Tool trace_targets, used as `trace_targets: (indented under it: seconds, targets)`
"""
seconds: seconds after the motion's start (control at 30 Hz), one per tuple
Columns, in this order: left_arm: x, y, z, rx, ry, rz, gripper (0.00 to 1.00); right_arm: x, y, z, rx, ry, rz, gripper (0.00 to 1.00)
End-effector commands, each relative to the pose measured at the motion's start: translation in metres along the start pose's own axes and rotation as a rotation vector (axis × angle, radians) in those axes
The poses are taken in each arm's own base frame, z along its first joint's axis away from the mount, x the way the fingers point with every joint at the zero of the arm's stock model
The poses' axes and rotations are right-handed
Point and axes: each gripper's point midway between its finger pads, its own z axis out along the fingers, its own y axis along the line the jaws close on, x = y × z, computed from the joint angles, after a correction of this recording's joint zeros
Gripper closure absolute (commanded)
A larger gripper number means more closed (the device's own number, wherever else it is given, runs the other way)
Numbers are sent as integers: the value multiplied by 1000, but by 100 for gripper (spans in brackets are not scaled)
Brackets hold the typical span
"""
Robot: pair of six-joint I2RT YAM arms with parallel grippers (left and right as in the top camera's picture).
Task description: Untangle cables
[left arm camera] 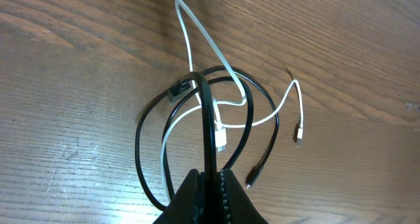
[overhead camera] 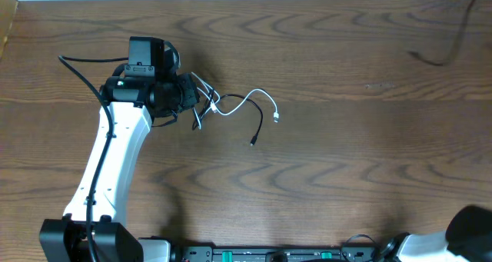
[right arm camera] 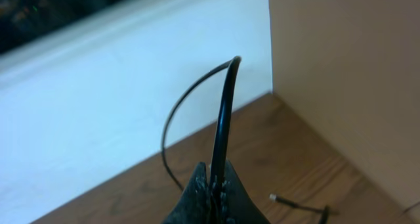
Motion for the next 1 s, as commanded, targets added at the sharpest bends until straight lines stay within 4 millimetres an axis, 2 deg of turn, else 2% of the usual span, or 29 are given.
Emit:
trace_targets:
  seconds: [0.0, 0.17, 0.33, 0.67, 0.83, 0.97]
  targets:
    - [5, 1, 4, 4, 21, 5, 92, -14, 10, -24, -14, -45, -53, 99]
    - [5, 1, 4, 4, 21, 6, 92, -35, 21, -61, -22, -120, -98, 99]
    - [5, 1, 4, 4, 21, 5, 92, -48, 25, -88, -19, -174, -107, 99]
    - [5, 1, 4, 4, 21, 5, 92, -66, 18, -138, 24, -259, -112, 99]
    - [5, 1, 4, 3, 24, 5, 92, -56, 5, -151, 82, -223, -92, 99]
    - [7, 2, 4, 0, 33, 2, 92, -16, -23, -158, 208, -67, -38, 99]
